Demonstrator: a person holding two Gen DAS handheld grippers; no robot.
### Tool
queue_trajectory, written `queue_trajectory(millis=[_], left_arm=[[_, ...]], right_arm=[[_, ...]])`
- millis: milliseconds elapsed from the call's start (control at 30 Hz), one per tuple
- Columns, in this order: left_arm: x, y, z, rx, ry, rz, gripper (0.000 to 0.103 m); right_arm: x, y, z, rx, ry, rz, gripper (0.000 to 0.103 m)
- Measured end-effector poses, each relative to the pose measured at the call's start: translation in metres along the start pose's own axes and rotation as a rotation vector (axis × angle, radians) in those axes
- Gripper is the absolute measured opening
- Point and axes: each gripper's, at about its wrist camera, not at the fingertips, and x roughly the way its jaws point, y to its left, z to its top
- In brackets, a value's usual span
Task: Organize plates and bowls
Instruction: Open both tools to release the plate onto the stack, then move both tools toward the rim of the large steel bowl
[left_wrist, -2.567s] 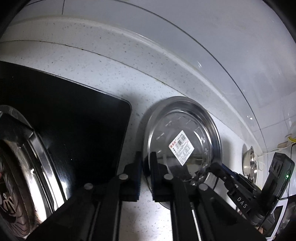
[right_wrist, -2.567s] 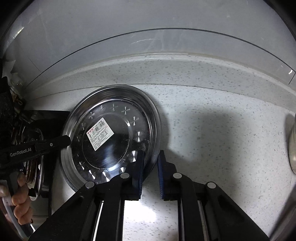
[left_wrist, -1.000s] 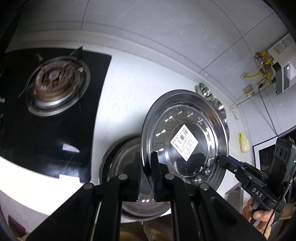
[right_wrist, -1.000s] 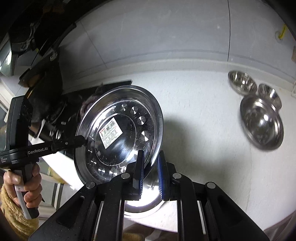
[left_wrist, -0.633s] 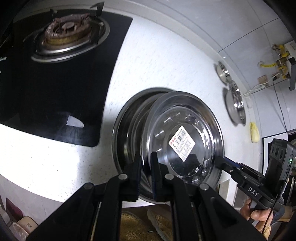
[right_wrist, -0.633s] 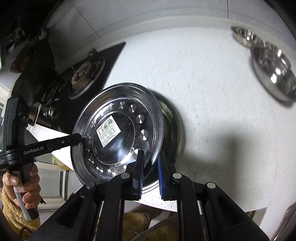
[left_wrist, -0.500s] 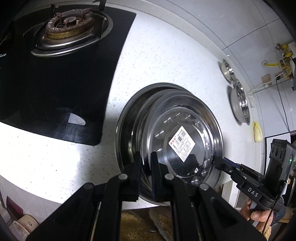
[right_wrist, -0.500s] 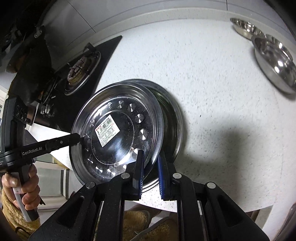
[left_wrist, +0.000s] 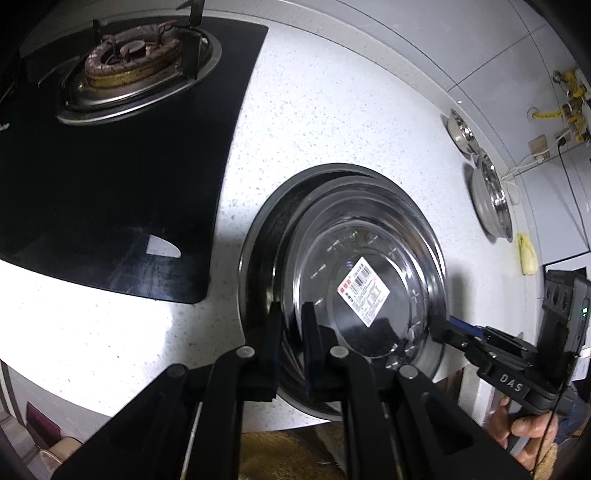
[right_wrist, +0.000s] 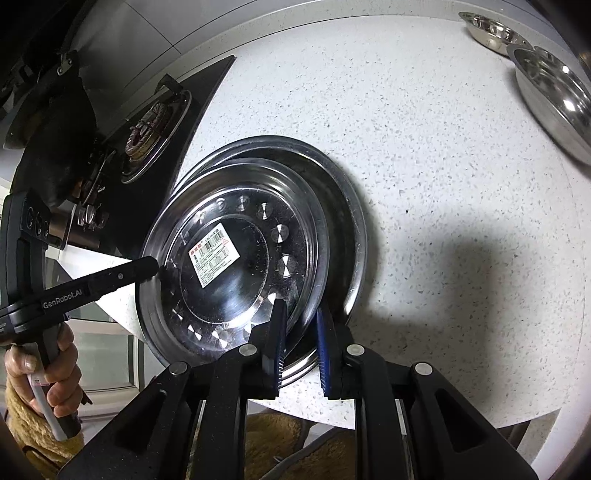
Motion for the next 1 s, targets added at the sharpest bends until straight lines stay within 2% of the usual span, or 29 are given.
queue_trajectory(millis=[200,267,333,400,467,600,733,800,900,1000], left_arm=[[-0.008,-0.007,-0.003,0.055,-0.072,0.054,0.011],[-0.015,-0.010,-0.003,0.080,-0.108,0.077,0.014],[-0.022,-0.014,-0.003,0.101,-0.147,0.102,0.023],[-0.028,-0.021,-0.002,0.118,-0.174,0.117,0.023],[-0.033,-0.030,-0.001,0.133,-0.190,0.119,0.024],[-0.033,-0.053,0.003,0.163,-0.192,0.110,0.032],[-0.024,-0.082,0.010,0.170,-0.175,0.096,0.034],[-0.014,-0.101,0.015,0.171,-0.160,0.076,0.034],[0.001,-0.132,0.021,0.195,-0.146,0.075,0.034],[0.018,-0.166,0.029,0.234,-0.132,0.073,0.034]], right_arm=[[-0.007,0.006,-0.002,-0.067,-0.029,-0.046,0.016],[-0.013,0.005,-0.002,-0.076,-0.043,-0.047,0.016],[-0.021,0.002,0.000,-0.083,-0.061,-0.045,0.016],[-0.028,-0.001,0.003,-0.081,-0.080,-0.046,0.017],[-0.037,-0.006,0.007,-0.071,-0.100,-0.040,0.023],[-0.056,-0.023,0.014,-0.050,-0.141,-0.036,0.028],[-0.074,-0.046,0.019,-0.026,-0.186,-0.048,0.040],[-0.083,-0.062,0.021,-0.003,-0.208,-0.051,0.043],[-0.098,-0.101,0.020,0.052,-0.245,-0.090,0.044],[-0.115,-0.140,0.022,0.107,-0.273,-0.139,0.049]])
